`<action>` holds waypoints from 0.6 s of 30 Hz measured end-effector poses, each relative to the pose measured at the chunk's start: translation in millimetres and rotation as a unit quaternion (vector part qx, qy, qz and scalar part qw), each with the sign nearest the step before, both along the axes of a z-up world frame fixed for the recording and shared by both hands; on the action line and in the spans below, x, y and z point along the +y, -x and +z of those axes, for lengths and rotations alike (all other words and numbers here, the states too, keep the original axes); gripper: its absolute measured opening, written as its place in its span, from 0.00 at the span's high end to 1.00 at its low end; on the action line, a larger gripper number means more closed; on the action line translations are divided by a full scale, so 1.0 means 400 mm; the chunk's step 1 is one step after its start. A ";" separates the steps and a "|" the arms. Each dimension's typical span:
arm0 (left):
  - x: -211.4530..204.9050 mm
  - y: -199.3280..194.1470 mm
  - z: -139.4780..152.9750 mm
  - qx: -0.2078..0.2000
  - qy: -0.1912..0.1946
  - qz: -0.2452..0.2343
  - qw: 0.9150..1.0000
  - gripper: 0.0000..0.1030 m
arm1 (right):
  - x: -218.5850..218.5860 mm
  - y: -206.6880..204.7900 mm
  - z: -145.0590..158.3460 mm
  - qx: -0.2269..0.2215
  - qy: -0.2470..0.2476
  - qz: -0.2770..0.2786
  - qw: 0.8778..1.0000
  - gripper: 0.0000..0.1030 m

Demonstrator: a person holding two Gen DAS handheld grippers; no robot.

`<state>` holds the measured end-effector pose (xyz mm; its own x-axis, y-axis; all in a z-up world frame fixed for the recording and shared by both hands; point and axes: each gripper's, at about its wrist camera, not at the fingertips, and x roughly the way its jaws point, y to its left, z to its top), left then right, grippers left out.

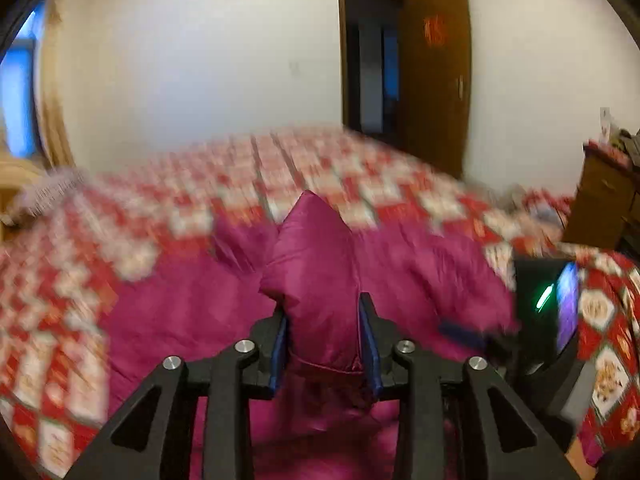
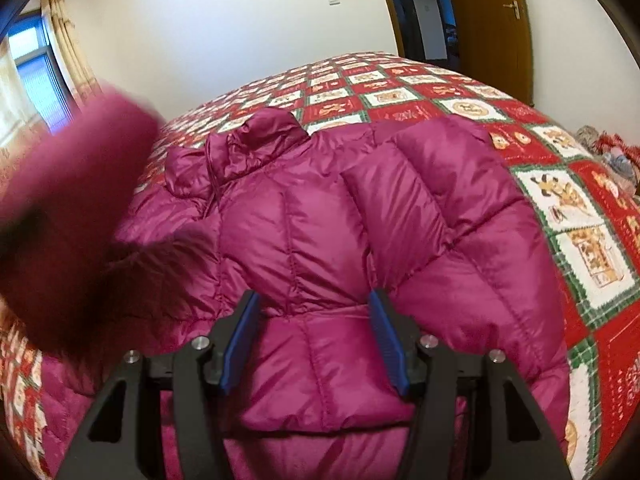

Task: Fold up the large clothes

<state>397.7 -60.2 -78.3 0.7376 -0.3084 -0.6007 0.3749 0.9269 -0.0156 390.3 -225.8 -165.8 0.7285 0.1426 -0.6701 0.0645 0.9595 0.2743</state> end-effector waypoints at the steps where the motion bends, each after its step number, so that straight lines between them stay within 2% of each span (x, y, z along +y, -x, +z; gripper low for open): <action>1: 0.001 -0.013 -0.036 0.038 0.007 0.004 0.999 0.65 | -0.003 0.001 0.000 -0.001 -0.004 0.000 1.000 0.43; 3: 0.016 -0.020 -0.084 0.083 0.023 0.013 0.996 0.58 | -0.007 0.001 0.000 -0.003 -0.012 0.001 1.000 0.43; 4: 0.026 -0.017 -0.098 0.091 0.030 0.013 0.995 0.56 | -0.008 0.001 -0.001 -0.004 -0.015 0.001 1.000 0.43; 8: 0.045 0.030 -0.105 0.079 0.035 0.008 0.996 0.36 | -0.012 0.001 -0.002 -0.006 -0.023 0.001 1.000 0.43; 14: 0.029 0.107 -0.095 0.055 -0.005 -0.021 0.998 0.34 | -0.014 0.000 -0.003 -0.006 -0.025 0.001 1.000 0.43; 18: 0.064 0.135 -0.073 0.040 -0.003 0.005 0.999 0.34 | -0.014 0.000 -0.003 -0.006 -0.024 0.000 1.000 0.43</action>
